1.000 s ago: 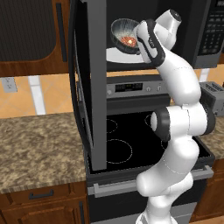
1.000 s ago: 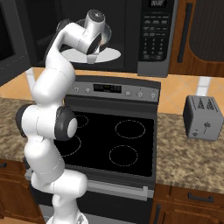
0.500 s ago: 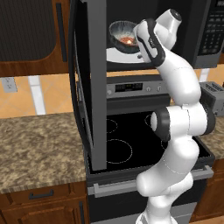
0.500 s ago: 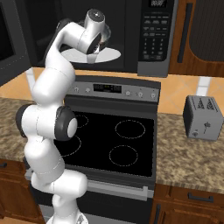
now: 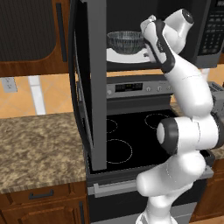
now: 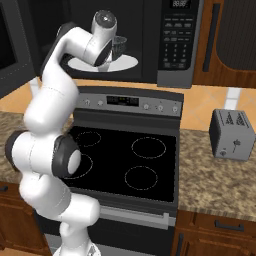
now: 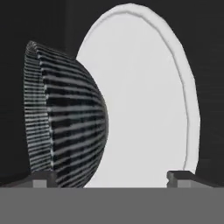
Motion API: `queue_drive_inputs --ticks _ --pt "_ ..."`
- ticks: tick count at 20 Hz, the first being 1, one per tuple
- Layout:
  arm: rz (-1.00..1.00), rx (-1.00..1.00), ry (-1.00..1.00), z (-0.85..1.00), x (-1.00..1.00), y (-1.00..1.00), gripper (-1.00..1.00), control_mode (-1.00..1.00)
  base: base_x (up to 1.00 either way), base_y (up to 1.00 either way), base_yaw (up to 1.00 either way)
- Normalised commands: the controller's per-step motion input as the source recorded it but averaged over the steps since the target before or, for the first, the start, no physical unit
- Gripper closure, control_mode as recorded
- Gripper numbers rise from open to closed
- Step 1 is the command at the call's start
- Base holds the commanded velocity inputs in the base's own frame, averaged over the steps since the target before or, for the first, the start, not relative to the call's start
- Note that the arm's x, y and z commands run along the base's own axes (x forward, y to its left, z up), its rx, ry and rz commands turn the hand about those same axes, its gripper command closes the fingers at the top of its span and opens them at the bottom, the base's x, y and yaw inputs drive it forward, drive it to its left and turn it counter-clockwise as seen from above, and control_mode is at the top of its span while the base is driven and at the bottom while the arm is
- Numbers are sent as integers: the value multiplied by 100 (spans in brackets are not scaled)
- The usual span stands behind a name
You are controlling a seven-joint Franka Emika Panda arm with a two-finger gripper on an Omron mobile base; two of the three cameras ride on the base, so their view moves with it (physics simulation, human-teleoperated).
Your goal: Open the microwave, place the bowl with waffle inside the microwave, then close the microwave door and turn it on.
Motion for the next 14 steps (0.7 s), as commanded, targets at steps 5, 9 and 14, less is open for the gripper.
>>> queue_drive_inputs --ticks 5,9,14 --pt "-4 0 -22 -1 -98 0 -100 -100 0 0 0" --pt "-3 0 -13 0 -100 0 -100 -100 0 0 0" --pt "-1 -1 -8 2 -100 0 -100 -100 0 0 0"
